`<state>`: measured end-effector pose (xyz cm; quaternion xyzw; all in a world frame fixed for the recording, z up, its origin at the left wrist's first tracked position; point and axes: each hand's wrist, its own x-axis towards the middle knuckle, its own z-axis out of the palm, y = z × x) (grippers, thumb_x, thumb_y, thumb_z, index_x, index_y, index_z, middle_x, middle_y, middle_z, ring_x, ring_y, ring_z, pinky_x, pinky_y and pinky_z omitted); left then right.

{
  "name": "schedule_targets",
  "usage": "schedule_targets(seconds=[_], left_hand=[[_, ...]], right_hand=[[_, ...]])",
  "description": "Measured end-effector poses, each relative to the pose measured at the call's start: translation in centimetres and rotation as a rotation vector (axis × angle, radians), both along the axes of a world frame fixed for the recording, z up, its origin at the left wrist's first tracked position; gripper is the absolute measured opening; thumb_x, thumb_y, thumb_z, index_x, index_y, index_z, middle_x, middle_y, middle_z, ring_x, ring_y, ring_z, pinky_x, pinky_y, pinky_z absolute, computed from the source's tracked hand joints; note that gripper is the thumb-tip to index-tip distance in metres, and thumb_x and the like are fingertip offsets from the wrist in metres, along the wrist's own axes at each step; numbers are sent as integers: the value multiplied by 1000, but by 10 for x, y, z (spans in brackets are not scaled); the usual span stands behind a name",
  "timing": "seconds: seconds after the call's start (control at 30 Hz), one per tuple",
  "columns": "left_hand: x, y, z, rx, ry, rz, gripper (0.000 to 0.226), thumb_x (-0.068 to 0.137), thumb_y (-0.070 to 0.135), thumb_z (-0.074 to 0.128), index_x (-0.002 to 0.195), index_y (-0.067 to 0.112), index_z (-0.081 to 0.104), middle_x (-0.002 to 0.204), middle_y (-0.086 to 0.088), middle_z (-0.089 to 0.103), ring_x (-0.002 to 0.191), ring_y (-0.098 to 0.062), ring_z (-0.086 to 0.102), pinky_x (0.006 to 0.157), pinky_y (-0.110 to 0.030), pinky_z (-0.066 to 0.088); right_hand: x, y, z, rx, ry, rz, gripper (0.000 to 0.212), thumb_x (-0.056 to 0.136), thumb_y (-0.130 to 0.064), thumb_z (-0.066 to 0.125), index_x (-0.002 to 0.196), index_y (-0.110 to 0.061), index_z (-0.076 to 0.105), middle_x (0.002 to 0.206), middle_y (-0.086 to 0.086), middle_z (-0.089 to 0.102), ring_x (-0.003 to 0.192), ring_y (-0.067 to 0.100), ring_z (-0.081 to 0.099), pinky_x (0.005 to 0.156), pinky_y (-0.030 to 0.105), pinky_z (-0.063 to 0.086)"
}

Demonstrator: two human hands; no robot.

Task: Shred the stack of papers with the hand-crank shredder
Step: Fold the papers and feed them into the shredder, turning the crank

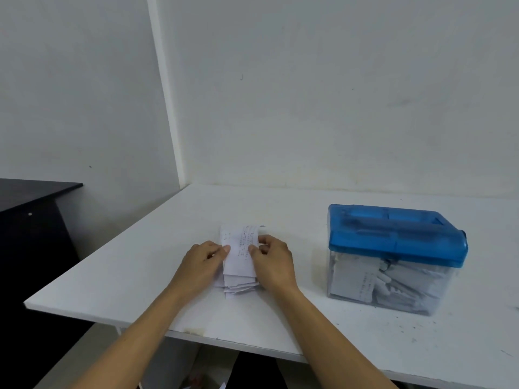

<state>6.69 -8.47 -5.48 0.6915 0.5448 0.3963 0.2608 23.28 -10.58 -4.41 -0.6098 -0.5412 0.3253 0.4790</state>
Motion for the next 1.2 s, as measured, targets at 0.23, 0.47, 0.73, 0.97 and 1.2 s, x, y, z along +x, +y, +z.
schedule_targets(seconds=[0.23,0.47,0.73,0.97,1.2], left_hand=[[-2,-6,15,-133,-250,-59,37,94,17,67,60,4,66,54,17,62,53,6,57,57,-6,38],[12,-13,40,-47,-83,-24,32,106,29,47,88,12,67,77,3,64,70,-9,57,62,-16,41],[67,-29,128,55,-497,-188,20,105,29,50,111,30,69,108,6,76,99,-13,73,87,-32,58],[118,-31,178,104,-582,-295,18,105,29,52,108,30,70,110,7,75,102,-14,71,86,-35,60],[175,-28,189,82,-552,-378,17,105,29,52,112,30,68,109,9,74,99,-11,71,89,-37,60]], right_hand=[[-1,-2,4,19,21,53,37,95,-23,60,132,-18,59,122,1,66,104,18,65,77,20,53],[-4,-10,31,131,71,88,48,102,-13,51,149,-21,44,141,2,56,124,19,57,102,34,51],[24,-37,124,277,182,129,59,102,-4,42,155,-28,31,145,1,50,123,17,56,93,23,54],[94,-58,164,271,24,115,42,101,-13,42,141,-18,54,120,-2,66,101,8,60,86,25,50],[154,-74,177,260,-125,10,28,98,-7,52,109,-26,69,99,-5,71,90,13,63,86,32,54]])
